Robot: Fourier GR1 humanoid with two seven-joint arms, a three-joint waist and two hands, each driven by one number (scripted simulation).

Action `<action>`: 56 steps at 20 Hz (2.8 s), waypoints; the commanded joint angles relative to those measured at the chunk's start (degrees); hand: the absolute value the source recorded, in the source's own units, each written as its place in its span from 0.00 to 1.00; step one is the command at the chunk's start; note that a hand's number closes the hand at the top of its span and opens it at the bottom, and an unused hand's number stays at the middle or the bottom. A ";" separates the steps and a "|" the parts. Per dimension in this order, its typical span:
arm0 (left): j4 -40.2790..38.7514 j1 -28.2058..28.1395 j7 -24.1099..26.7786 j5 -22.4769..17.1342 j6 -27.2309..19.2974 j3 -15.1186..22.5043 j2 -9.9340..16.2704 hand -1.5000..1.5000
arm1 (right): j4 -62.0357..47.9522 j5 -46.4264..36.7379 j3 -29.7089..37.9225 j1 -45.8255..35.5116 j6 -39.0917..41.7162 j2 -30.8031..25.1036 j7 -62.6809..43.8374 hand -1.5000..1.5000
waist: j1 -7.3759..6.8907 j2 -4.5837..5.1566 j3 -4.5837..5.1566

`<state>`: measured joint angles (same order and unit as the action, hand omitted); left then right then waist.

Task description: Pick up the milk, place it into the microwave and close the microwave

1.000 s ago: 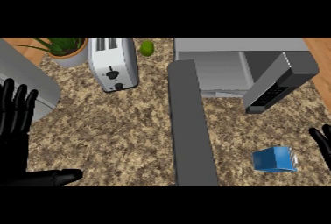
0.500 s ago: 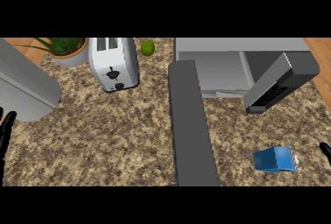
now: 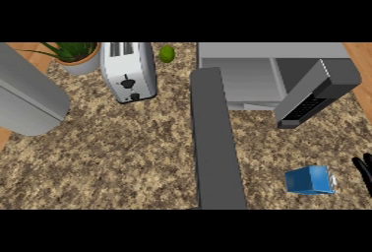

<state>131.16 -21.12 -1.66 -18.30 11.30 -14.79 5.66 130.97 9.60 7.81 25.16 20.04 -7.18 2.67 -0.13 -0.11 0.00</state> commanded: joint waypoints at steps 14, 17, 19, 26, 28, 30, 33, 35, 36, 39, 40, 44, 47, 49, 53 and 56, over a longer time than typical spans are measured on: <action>1.60 -7.75 2.25 -4.13 9.02 -5.18 -3.24 0.00 | -30.22 -5.36 11.58 -9.29 1.11 -1.65 15.39 0.00 | -0.31 0.06 -0.02; -2.43 -2.21 3.45 0.87 7.52 -2.68 -4.80 0.00 | -34.88 -10.41 9.52 -5.47 1.59 0.14 22.85 0.00 | 0.25 0.13 -0.02; -0.55 -1.92 -0.67 -5.45 6.62 -8.31 -1.72 0.00 | -37.13 -14.22 8.29 -6.94 -1.09 1.82 25.56 0.00 | 0.04 0.09 -0.02; 0.77 -2.38 -2.66 -6.88 9.10 -9.66 -2.16 0.00 | -47.99 -13.08 10.83 -9.07 3.70 -2.23 31.89 0.00 | 0.04 0.07 -0.01; 0.91 -3.70 -1.13 -5.76 10.04 -9.75 -3.60 0.00 | -58.30 -14.62 12.79 -13.74 2.46 -4.10 38.16 0.00 | -0.20 0.10 -0.03; 0.72 -5.44 -1.23 -9.79 12.73 -13.07 -2.32 0.00 | -59.94 -14.96 11.89 -16.46 2.54 -4.52 36.74 0.00 | -0.32 0.07 -0.02; -1.92 -5.46 2.56 -7.54 14.16 -12.42 -3.80 0.00 | -66.50 -19.19 10.64 -18.82 -1.36 -3.40 42.50 0.00 | -0.49 0.09 -0.02; -3.35 -4.33 3.28 -6.40 15.12 -12.57 -4.89 0.00 | -65.59 -16.65 12.81 -20.30 -0.44 -5.99 38.74 0.00 | -0.21 0.08 0.00; 3.12 -7.29 1.27 -4.90 12.31 -8.36 -5.59 0.00 | -72.55 -19.75 11.88 -21.74 -3.07 -5.03 44.26 0.00 | -0.43 0.10 -0.04; -1.02 -2.94 -0.03 -6.56 13.27 -12.60 -4.86 0.00 | -76.45 -19.84 12.48 -22.36 -2.98 -7.09 49.20 0.00 | -0.18 0.10 -0.02; 0.91 -3.85 0.72 -4.08 12.11 -10.15 -5.57 0.00 | -73.27 -18.77 11.99 -20.48 -2.76 -6.22 46.39 0.00 | -0.09 0.07 -0.01; 0.15 -1.39 -4.38 -10.61 13.08 -14.40 -2.01 0.00 | -83.80 -22.39 10.05 -26.41 -7.35 -5.66 51.86 0.00 | -0.28 0.11 -0.03; 1.93 -4.19 -1.39 -6.07 12.75 -10.82 -5.60 0.00 | -89.56 -21.15 10.91 -30.13 -4.79 -8.36 54.64 1.00 | -0.47 0.13 -0.05; -0.60 -3.53 -1.32 -8.03 15.12 -13.92 -4.67 0.00 | -91.16 -21.47 10.44 -30.62 -5.65 -8.28 56.61 1.00 | -0.41 0.12 -0.04; -1.04 -4.24 1.32 -6.55 14.99 -12.74 -5.60 0.00 | -92.74 -25.02 7.28 -31.58 -9.26 -7.59 61.96 1.00 | -0.65 0.16 -0.06; 0.93 -5.96 1.65 -7.28 14.35 -12.24 -5.62 0.00 | -90.54 -22.85 8.13 -32.93 -9.56 -7.02 62.33 1.00 | -0.60 0.08 -0.04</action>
<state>132.54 -25.64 -3.02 -26.70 25.55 -28.00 0.69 41.24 -13.24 16.45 -6.05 10.57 -15.45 57.27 -0.66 -0.04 0.03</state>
